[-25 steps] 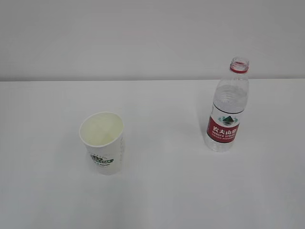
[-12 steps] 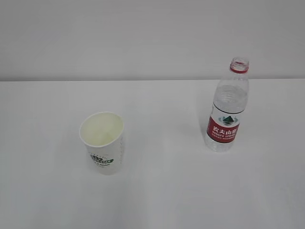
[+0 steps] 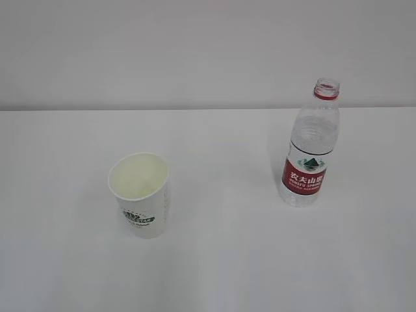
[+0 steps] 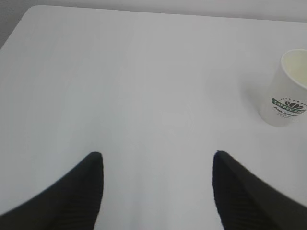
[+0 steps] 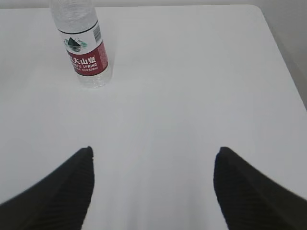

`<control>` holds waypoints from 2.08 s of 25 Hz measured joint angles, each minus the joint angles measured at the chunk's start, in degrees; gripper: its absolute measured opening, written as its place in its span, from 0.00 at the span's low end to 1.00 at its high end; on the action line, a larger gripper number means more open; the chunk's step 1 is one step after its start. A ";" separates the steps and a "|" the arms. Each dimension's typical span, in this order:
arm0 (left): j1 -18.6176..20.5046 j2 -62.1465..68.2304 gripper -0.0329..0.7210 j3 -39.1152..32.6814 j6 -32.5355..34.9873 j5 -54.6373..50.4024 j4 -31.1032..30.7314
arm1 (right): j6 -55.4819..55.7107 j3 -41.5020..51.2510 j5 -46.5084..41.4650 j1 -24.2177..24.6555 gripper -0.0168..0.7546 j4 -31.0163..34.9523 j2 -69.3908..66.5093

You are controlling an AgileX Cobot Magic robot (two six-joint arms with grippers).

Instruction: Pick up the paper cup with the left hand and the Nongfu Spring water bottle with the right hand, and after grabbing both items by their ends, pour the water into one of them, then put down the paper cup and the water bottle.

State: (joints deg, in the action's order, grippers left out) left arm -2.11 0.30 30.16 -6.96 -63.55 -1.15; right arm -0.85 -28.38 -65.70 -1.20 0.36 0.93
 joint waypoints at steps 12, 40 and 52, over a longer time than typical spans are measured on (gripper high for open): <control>0.00 0.00 0.73 0.74 0.00 6.27 0.00 | 0.00 -2.07 11.21 0.00 0.78 -1.27 0.00; 0.00 6.63 0.60 -1.05 0.00 43.44 -3.15 | 0.10 -0.06 57.87 0.00 0.78 -2.73 -4.27; 0.00 20.87 0.59 -2.23 0.00 55.41 -5.84 | 0.10 0.04 66.29 0.00 0.78 -2.78 -13.72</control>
State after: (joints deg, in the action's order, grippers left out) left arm -2.11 21.17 27.93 -6.96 -8.14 -6.99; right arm -0.74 -28.33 0.59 -1.20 -2.41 -12.80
